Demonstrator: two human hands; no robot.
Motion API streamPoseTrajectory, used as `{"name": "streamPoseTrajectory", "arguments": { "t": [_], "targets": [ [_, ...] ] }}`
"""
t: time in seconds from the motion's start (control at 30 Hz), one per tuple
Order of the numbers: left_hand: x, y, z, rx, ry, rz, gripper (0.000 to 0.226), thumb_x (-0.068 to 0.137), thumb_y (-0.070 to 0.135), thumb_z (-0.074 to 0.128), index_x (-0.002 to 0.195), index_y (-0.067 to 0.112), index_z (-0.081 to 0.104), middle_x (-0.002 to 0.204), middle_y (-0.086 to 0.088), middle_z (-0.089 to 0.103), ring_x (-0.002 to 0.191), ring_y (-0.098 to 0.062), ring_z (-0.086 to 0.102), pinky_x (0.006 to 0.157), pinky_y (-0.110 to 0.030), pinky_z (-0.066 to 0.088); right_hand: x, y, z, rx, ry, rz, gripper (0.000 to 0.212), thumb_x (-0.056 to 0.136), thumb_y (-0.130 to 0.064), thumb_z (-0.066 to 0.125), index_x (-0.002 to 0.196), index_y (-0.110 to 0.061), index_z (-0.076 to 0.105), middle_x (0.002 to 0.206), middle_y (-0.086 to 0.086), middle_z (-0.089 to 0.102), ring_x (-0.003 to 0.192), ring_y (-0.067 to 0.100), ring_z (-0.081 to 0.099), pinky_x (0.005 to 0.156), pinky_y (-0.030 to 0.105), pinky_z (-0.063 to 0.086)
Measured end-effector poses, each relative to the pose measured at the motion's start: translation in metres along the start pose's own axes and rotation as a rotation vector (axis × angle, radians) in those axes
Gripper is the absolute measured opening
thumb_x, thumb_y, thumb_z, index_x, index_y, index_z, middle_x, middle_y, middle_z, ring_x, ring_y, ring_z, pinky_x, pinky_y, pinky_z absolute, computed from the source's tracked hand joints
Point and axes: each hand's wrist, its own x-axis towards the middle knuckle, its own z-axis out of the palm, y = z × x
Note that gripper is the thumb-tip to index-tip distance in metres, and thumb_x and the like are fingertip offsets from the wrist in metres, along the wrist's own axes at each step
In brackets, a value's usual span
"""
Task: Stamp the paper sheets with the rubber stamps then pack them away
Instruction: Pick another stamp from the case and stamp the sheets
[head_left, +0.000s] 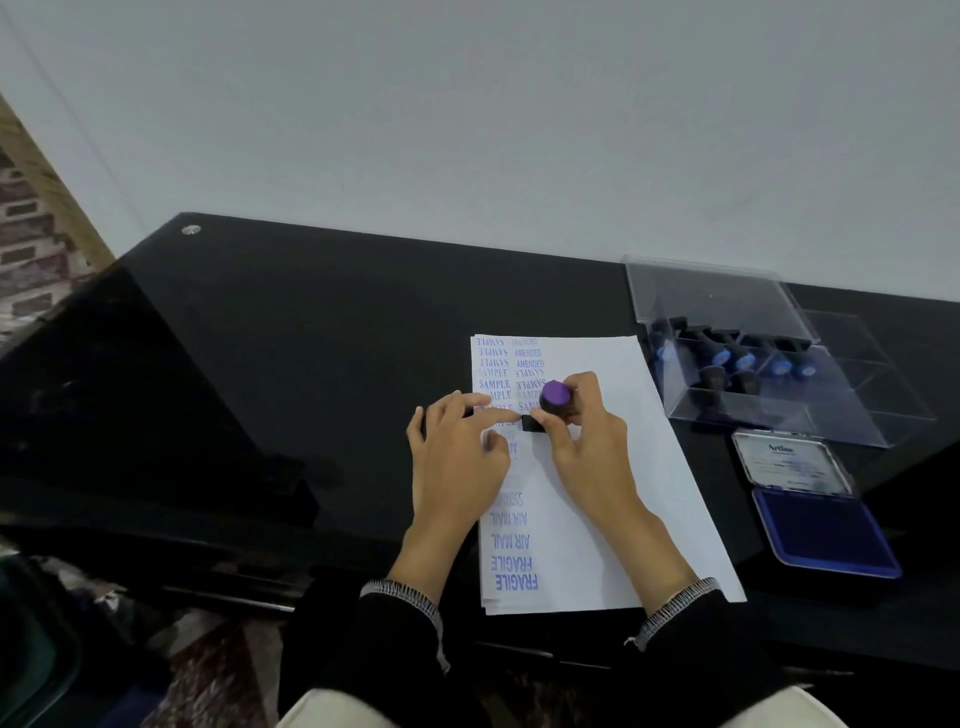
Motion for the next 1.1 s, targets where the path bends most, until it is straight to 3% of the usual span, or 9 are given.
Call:
{"name": "streamPoseTrajectory", "arguments": {
  "t": [0.43,0.7,0.83,0.93,1.1],
  "targets": [
    [0.0004,-0.0021,0.0020,0.015,0.014,0.003,0.032,0.089,0.019,0.055,0.109,0.040,0.069,0.129,0.015,0.052,0.134,-0.007,0.032,0.117,-0.036,0.004,-0.0007,-0.0014,0.0014,-0.014,-0.033,-0.005,0.025,0.090,-0.010,0.061,0.098,-0.019,0.040,0.095,-0.007,0.057,0.074,0.000,0.058,0.062,0.002,0.041],
    [0.0002,-0.0010,0.0019,0.016,0.015,0.007,0.033,0.089,0.018,0.055,0.110,0.039,0.069,0.130,0.016,0.052,0.134,-0.006,0.031,0.117,-0.037,0.004,-0.0013,0.0012,0.0029,-0.090,-0.040,-0.032,0.028,0.089,-0.012,0.063,0.099,-0.021,0.038,0.096,-0.004,0.058,0.076,0.013,0.058,0.064,0.004,0.043],
    [-0.0001,-0.0011,0.0011,-0.011,0.025,-0.005,0.034,0.090,0.019,0.054,0.118,0.033,0.064,0.131,0.016,0.052,0.135,-0.005,0.031,0.117,-0.036,0.004,0.0017,0.0010,0.0037,-0.104,-0.043,-0.029,0.027,0.088,-0.014,0.064,0.103,-0.019,0.041,0.099,-0.003,0.059,0.077,0.010,0.057,0.065,0.002,0.043],
    [-0.0009,-0.0020,0.0012,-0.011,0.024,-0.014,0.039,0.090,0.020,0.054,0.128,0.026,0.057,0.138,0.013,0.049,0.140,-0.007,0.026,0.119,-0.036,0.004,0.0013,0.0051,0.0058,-0.135,-0.039,-0.031,0.026,0.089,-0.014,0.063,0.110,-0.013,0.047,0.106,0.001,0.063,0.084,0.014,0.059,0.072,0.010,0.048],
    [0.0000,0.0004,-0.0020,-0.023,0.026,-0.060,0.047,0.092,0.022,0.052,0.139,0.017,0.048,0.150,0.004,0.038,0.147,-0.014,0.011,0.119,-0.035,-0.005,0.0017,0.0079,0.0090,-0.187,-0.039,-0.036,0.030,0.087,-0.015,0.064,0.112,-0.011,0.049,0.111,0.005,0.063,0.089,0.015,0.061,0.071,0.004,0.042]
  ]
}}
